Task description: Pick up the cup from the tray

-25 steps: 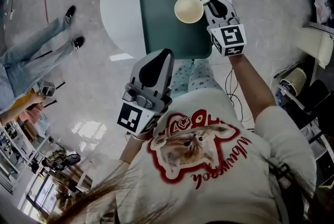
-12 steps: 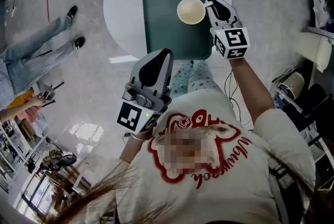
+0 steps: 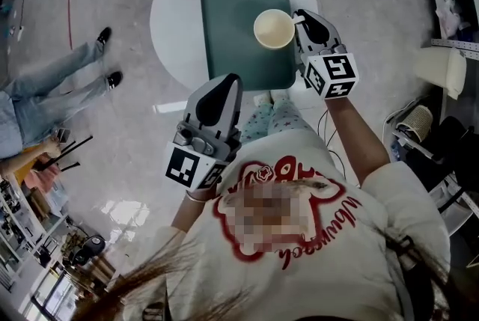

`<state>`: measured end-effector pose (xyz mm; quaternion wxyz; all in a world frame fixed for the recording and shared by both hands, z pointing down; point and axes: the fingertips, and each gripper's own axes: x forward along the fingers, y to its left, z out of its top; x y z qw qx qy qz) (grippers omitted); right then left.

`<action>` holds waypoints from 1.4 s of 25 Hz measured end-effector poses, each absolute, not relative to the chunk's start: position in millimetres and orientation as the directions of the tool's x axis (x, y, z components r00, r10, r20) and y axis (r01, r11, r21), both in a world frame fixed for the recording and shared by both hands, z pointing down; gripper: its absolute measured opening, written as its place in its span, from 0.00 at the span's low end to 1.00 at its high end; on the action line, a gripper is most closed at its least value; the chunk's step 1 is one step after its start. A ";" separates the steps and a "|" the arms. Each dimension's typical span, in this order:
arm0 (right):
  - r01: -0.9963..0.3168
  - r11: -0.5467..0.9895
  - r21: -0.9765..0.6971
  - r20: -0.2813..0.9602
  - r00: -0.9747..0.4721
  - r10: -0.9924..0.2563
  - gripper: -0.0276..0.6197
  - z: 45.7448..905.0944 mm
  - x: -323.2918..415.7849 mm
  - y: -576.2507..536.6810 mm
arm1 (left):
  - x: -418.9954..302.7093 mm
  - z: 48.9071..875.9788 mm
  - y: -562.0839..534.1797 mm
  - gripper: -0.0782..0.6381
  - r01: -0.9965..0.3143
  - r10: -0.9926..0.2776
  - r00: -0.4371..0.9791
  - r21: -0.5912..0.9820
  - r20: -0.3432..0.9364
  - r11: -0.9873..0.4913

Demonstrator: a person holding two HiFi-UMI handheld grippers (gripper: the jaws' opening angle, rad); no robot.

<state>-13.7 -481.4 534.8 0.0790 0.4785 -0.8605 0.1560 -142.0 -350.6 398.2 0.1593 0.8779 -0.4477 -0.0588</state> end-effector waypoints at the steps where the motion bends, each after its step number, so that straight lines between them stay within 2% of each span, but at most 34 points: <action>1: -0.852 0.487 -0.195 0.284 -0.524 -0.803 0.12 529.2 -12.5 -478.8 | -141.2 393.9 -349.9 0.13 -0.762 -0.800 0.599 0.328 0.026 -0.559; 13: -0.871 0.443 -0.213 0.258 -0.488 -0.834 0.12 438.8 -5.5 -439.0 | -148.7 367.1 -338.1 0.13 -0.742 -0.771 0.635 0.238 -0.054 -0.627; 19: -0.837 0.494 -0.237 0.240 -0.543 -0.805 0.12 401.4 -24.4 -423.7 | -154.2 358.8 -332.3 0.13 -0.735 -0.763 0.642 0.225 -0.074 -0.640; 23: -0.813 0.501 -0.296 0.228 -0.569 -0.790 0.12 391.7 -29.0 -416.1 | -150.1 355.3 -331.1 0.13 -0.725 -0.754 0.652 0.227 -0.079 -0.650; 35: -0.805 0.515 -0.294 0.170 -0.575 -0.801 0.12 357.4 -13.2 -385.5 | -138.4 340.8 -307.9 0.13 -0.720 -0.743 0.662 0.192 -0.100 -0.667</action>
